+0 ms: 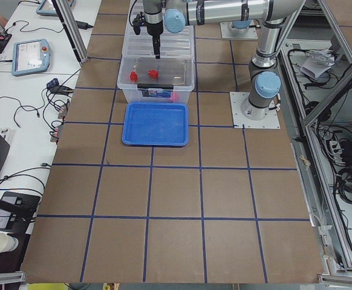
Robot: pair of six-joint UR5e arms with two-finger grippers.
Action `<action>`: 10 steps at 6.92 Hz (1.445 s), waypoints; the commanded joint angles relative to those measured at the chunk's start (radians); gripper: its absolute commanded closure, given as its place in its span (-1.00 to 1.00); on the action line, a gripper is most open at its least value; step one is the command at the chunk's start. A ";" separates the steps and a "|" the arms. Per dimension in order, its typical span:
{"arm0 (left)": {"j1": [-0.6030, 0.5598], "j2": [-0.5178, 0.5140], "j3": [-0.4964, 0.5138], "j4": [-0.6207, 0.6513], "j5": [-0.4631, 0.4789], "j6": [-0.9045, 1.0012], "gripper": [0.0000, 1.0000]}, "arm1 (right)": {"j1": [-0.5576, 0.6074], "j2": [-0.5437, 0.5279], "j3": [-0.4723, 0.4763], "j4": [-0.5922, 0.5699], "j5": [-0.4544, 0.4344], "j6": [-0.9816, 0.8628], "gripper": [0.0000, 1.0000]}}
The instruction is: Place red block in blue tray from box
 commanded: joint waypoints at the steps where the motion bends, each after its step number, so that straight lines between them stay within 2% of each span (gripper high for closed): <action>1: 0.018 -0.005 -0.051 0.080 0.000 0.002 -1.00 | -0.006 -0.001 0.000 0.002 0.000 -0.001 -1.00; 2: 0.021 -0.016 -0.062 0.132 0.000 -0.002 -1.00 | -0.006 -0.003 -0.001 0.006 0.002 -0.003 -1.00; 4: 0.047 -0.060 -0.062 0.142 -0.022 -0.040 -1.00 | 0.026 -0.050 -0.038 0.019 0.043 -0.019 -1.00; 6: 0.046 -0.091 -0.065 0.161 -0.031 -0.101 -1.00 | 0.127 -0.145 -0.064 0.014 0.261 -0.007 -1.00; 7: 0.053 -0.088 -0.068 0.174 -0.030 -0.067 -1.00 | 0.152 -0.162 -0.086 0.053 0.373 0.016 -1.00; 8: 0.062 -0.091 -0.086 0.175 -0.031 -0.087 -1.00 | 0.155 -0.171 -0.112 0.107 0.365 0.092 -1.00; 10: 0.067 -0.102 -0.178 0.316 -0.034 -0.113 -1.00 | 0.156 -0.175 -0.115 0.164 0.314 0.091 -1.00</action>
